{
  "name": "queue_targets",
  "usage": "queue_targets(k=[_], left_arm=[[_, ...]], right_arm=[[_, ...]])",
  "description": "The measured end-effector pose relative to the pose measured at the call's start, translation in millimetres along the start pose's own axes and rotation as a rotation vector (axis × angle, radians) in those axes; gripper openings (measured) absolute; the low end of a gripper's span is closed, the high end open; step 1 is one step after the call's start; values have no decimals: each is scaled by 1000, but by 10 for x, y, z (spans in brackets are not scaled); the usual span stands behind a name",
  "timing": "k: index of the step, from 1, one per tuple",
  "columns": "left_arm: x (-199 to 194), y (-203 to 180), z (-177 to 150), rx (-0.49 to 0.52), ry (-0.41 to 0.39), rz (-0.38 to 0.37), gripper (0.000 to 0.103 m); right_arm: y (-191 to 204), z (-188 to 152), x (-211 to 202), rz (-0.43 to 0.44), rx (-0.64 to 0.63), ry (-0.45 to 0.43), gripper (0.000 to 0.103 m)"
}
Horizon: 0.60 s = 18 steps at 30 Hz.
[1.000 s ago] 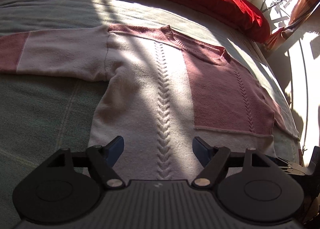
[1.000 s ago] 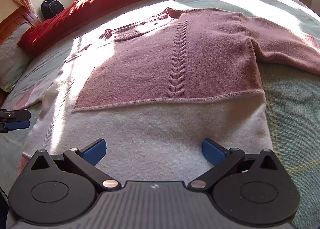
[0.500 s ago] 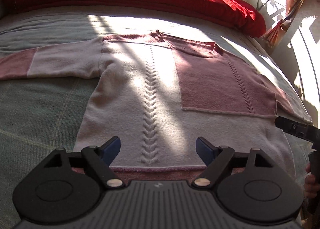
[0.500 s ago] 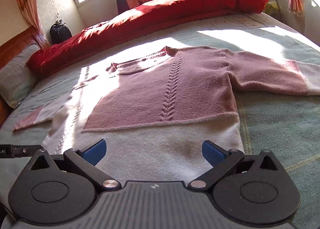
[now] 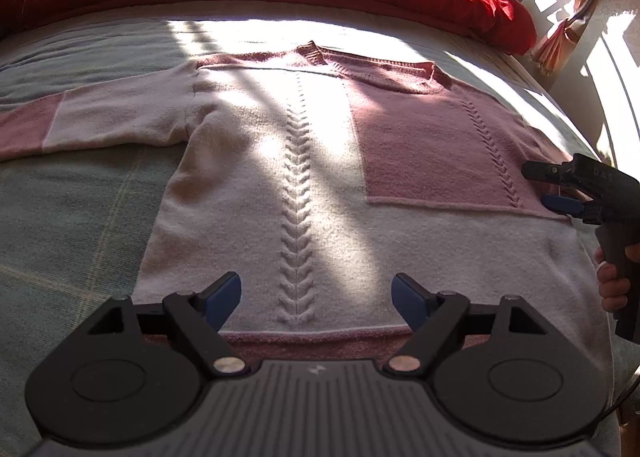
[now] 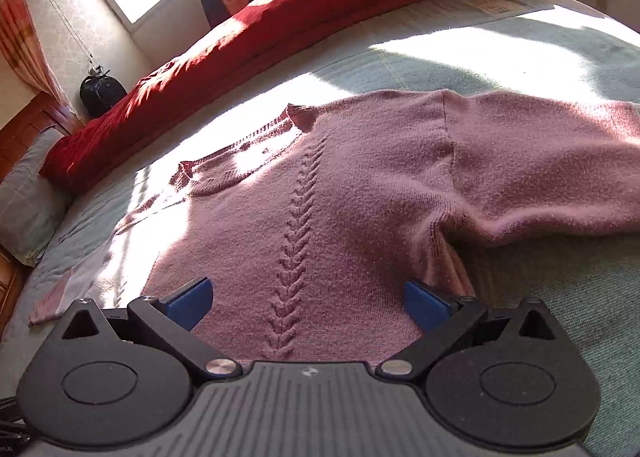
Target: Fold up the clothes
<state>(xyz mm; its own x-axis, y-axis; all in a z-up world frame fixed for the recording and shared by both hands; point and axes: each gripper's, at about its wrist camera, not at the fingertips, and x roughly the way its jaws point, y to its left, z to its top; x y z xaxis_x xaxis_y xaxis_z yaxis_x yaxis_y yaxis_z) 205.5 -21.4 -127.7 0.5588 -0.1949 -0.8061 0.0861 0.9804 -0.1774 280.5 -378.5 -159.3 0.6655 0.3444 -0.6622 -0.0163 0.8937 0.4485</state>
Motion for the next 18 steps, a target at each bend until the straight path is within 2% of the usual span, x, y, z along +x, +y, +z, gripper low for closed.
queue_targets(k=[4, 7, 10, 12, 14, 18], left_arm=[[18, -30, -6, 2, 6, -12, 82], [-4, -75, -8, 4, 1, -28, 82], [-43, -125, -3, 8, -7, -41, 82], [-55, -152, 2, 12, -10, -43, 82], [-53, -175, 4, 18, -9, -38, 82], [-28, -201, 10, 24, -4, -36, 82]], right_arm=[[-117, -86, -305, 23, 0, 16, 102], [-270, 29, -520, 55, 88, -31, 102], [-550, 187, -624, 81, 210, -90, 96], [-861, 217, -519, 117, 378, -70, 81], [-1109, 214, -411, 145, 515, -61, 77], [-1335, 150, -253, 171, 644, -100, 74]])
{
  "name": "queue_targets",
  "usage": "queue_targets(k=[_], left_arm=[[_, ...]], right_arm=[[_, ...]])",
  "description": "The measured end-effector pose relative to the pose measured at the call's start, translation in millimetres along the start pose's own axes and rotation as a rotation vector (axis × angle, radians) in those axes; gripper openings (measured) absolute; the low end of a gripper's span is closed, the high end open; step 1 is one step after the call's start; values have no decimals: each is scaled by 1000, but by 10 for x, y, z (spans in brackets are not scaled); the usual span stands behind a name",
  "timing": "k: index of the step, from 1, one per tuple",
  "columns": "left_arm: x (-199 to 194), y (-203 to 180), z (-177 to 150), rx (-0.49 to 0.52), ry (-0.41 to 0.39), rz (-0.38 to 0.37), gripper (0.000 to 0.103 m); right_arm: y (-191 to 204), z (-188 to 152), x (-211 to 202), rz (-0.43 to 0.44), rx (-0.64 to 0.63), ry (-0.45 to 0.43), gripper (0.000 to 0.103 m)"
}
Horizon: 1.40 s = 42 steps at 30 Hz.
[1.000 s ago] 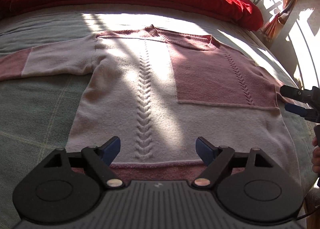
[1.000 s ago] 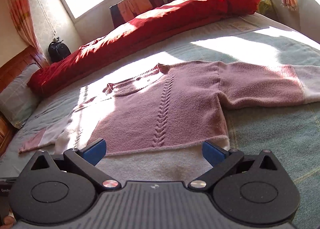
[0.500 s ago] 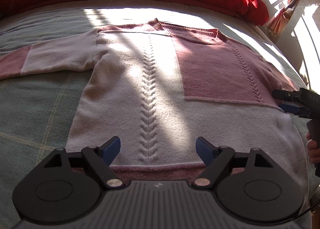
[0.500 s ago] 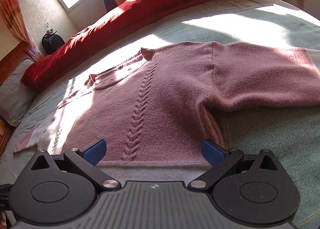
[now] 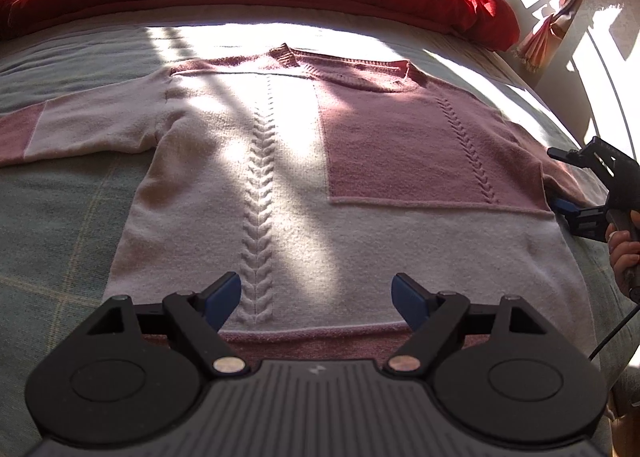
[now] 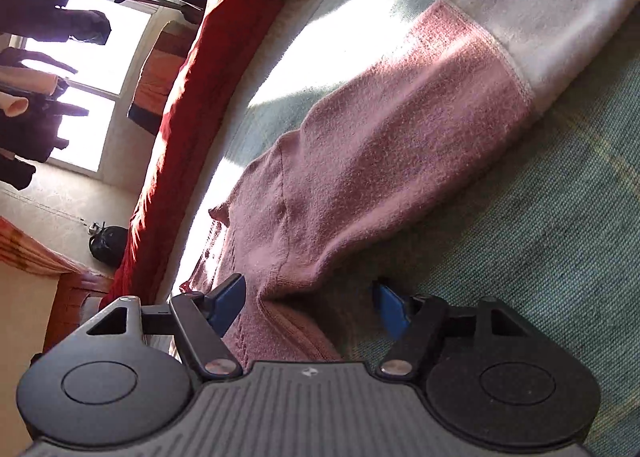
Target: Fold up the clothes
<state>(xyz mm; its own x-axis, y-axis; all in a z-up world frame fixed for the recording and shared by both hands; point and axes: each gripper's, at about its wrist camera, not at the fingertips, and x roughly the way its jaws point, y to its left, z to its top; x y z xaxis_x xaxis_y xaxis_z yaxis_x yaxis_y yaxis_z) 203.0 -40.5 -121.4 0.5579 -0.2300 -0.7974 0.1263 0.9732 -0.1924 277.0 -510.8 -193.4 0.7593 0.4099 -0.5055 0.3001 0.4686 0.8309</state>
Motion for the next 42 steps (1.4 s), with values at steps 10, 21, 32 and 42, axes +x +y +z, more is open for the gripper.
queue_targets(k=[10, 21, 32, 42], left_arm=[[56, -21, -3, 14, 17, 8, 82], [30, -12, 0, 22, 20, -14, 82], [-220, 28, 15, 35, -32, 19, 83], [-288, 145, -18, 21, -32, 14, 84]], right_arm=[[84, 253, 82, -147, -147, -117, 13], [281, 225, -116, -257, -319, -63, 35], [1311, -178, -486, -106, -584, 122, 44], [1096, -496, 616, -245, -595, 152, 42]])
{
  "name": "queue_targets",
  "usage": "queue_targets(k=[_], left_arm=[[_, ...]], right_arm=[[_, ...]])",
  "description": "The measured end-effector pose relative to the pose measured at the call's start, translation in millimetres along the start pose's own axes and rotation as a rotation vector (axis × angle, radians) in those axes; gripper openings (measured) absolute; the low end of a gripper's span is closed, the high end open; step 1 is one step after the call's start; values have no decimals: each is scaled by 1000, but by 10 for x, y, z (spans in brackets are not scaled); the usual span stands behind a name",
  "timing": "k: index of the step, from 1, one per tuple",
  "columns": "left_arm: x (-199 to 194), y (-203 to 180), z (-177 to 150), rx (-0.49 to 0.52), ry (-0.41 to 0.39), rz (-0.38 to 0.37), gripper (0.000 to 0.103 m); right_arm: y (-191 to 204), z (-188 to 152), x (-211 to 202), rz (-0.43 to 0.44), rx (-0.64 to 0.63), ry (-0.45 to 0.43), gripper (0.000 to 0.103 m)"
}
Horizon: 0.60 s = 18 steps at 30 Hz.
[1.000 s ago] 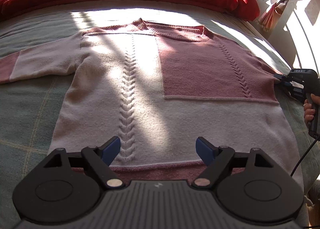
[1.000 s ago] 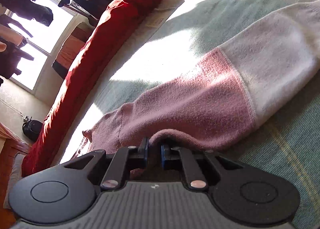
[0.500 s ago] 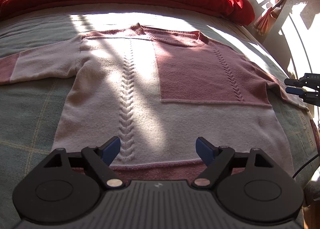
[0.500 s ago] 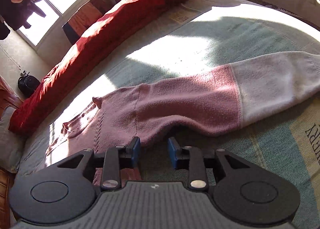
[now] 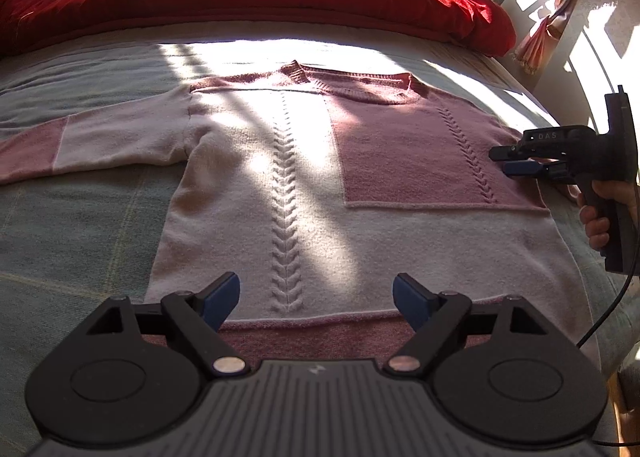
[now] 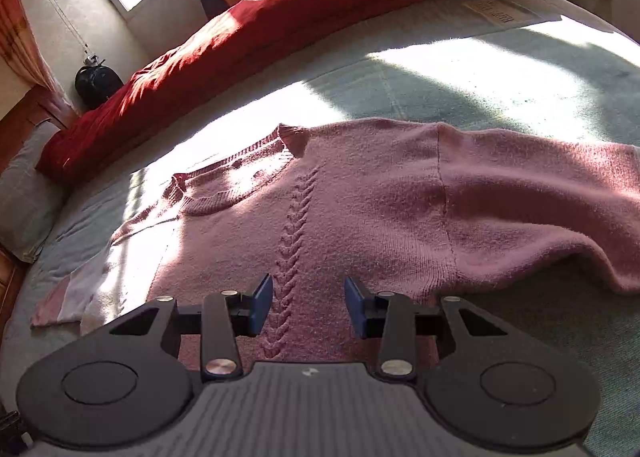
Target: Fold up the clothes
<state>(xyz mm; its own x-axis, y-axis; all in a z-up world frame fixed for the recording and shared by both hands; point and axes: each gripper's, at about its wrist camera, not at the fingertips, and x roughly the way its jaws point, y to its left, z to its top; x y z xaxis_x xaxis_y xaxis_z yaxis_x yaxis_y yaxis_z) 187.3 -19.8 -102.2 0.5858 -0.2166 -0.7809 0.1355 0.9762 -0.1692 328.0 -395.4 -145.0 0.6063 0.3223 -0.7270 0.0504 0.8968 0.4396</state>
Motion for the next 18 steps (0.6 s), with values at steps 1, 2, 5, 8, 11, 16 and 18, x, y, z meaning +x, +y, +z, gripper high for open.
queue_targets(k=[1, 2, 5, 8, 11, 16, 18], left_arm=[[-5, 30, 3, -9, -4, -1, 84], [-6, 51, 6, -15, -6, -4, 84], [12, 104, 7, -33, -3, -6, 84], [16, 97, -14, -36, 9, -7, 84], [14, 50, -39, -24, 36, -14, 84], [-19, -48, -122, 11, 74, -16, 84], [-44, -74, -176, 26, 92, -8, 84]], right_arm=[[-67, -31, 26, -14, 23, 4, 39], [-111, -63, -6, -23, 30, 4, 38], [-198, -176, -197, -54, 36, 26, 38], [-170, -302, -446, -73, 24, 59, 41], [-2, -428, -678, -29, 4, 49, 55], [104, -738, -685, -44, 14, 89, 55], [12, -882, -690, -67, 60, 107, 55]])
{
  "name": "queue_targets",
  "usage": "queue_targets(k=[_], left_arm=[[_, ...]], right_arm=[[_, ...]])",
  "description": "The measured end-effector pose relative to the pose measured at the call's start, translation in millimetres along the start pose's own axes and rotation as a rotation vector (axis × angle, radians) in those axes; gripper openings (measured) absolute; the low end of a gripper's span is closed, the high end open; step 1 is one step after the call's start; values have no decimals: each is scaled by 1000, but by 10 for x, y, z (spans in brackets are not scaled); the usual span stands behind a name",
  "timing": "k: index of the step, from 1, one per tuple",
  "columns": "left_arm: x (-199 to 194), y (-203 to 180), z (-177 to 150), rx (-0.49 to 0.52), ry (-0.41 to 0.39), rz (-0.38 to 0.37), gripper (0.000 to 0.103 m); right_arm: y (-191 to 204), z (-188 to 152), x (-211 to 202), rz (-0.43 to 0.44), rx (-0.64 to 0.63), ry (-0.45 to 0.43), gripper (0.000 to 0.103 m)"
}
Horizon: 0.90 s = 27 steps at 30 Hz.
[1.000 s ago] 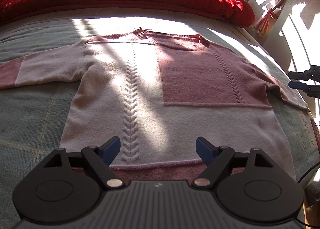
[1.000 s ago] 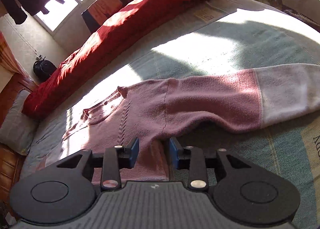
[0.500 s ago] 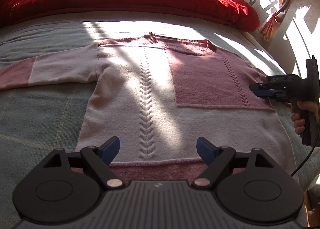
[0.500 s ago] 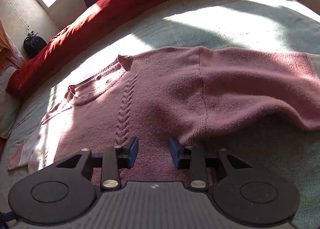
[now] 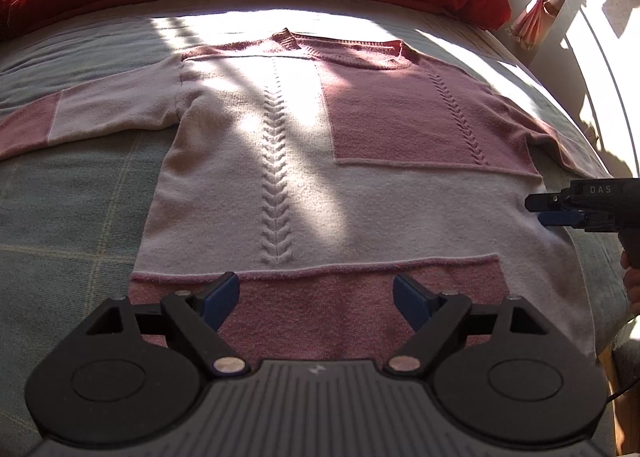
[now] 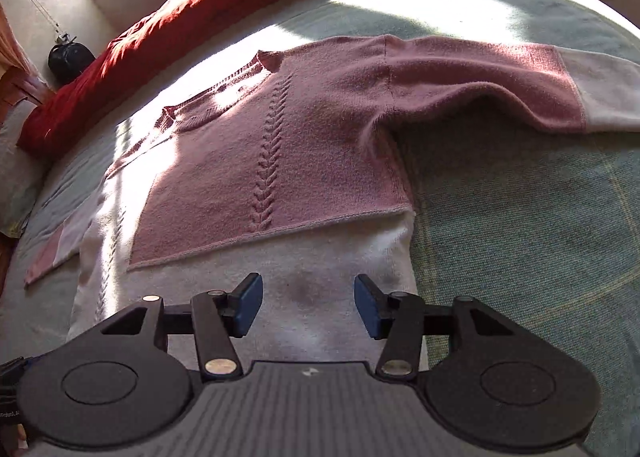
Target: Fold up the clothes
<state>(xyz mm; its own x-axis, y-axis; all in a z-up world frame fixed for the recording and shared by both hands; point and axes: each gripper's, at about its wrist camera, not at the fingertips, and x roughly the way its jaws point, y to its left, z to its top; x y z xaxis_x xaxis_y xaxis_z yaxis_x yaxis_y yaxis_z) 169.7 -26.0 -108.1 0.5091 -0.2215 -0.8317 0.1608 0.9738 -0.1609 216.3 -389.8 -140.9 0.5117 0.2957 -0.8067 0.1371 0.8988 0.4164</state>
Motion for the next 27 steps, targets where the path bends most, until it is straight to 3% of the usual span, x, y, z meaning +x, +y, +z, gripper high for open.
queue_targets(k=[6, 9, 12, 16, 18, 21, 24, 27], left_arm=[[-176, -58, -169, 70, 13, 27, 84], [-314, -69, -232, 99, -2, 41, 84], [-395, -65, -269, 105, -8, 58, 84], [-388, -110, -328, 141, -14, 66, 84], [-348, -124, -389, 167, -7, 58, 84], [-222, -125, -525, 218, 30, 63, 84], [-57, -88, -699, 261, 81, 100, 85], [-101, -27, -863, 264, 69, 89, 93]], right_arm=[[-167, -447, -304, -15, 76, 3, 55], [-26, -615, -442, -55, 14, 36, 58], [274, -728, -527, -61, -129, 6, 63], [554, -899, -320, -65, -246, 34, 63], [633, -1031, -220, -115, -306, 46, 65], [660, -1224, -273, -130, -352, 59, 76], [680, -1417, -342, -140, -393, 72, 80], [697, -1465, -450, -105, -379, 63, 80]])
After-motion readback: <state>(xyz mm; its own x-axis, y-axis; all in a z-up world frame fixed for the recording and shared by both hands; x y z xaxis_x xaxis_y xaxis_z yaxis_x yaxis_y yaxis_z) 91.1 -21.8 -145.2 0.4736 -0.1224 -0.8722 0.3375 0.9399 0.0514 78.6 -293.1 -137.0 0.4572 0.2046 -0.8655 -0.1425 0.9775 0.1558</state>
